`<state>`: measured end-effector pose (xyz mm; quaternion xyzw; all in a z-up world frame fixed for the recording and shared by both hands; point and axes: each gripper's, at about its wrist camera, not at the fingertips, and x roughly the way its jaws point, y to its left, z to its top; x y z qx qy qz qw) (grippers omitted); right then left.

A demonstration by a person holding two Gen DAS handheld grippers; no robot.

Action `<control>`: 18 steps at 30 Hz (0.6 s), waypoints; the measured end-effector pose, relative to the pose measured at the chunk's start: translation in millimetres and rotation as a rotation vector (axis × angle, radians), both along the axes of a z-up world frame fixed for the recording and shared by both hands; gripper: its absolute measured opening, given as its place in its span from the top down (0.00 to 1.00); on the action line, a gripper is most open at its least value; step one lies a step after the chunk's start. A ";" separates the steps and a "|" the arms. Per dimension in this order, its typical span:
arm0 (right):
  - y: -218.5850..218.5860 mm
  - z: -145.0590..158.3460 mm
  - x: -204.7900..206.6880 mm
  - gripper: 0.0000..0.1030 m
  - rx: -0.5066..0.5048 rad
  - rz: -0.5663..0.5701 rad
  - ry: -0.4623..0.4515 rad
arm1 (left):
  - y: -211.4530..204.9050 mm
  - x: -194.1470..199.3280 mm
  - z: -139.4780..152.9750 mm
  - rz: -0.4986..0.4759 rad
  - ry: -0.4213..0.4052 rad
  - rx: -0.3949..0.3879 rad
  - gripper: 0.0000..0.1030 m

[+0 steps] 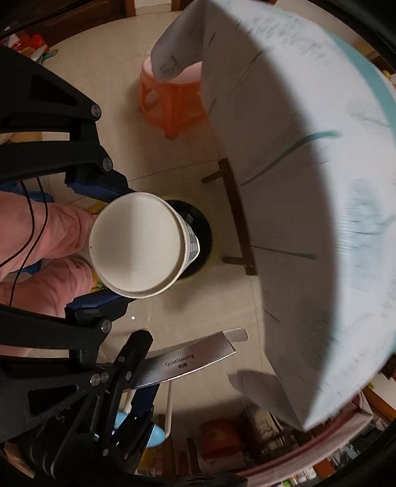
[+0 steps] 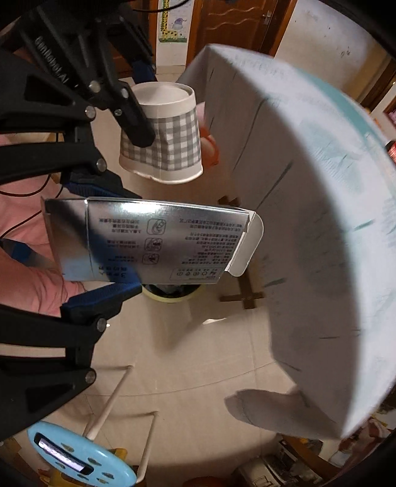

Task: Collect trash
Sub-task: 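Carry the paper cup and silver box off the table over the bin, then open the left tool over the bin while the right tool drops the silver box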

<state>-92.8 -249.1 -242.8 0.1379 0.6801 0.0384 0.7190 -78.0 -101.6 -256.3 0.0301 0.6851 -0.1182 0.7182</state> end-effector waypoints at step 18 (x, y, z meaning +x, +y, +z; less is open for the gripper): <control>-25.8 -221.6 9.9 0.49 0.041 -0.106 0.195 | -3.2 33.4 -177.3 0.078 0.056 0.009 0.28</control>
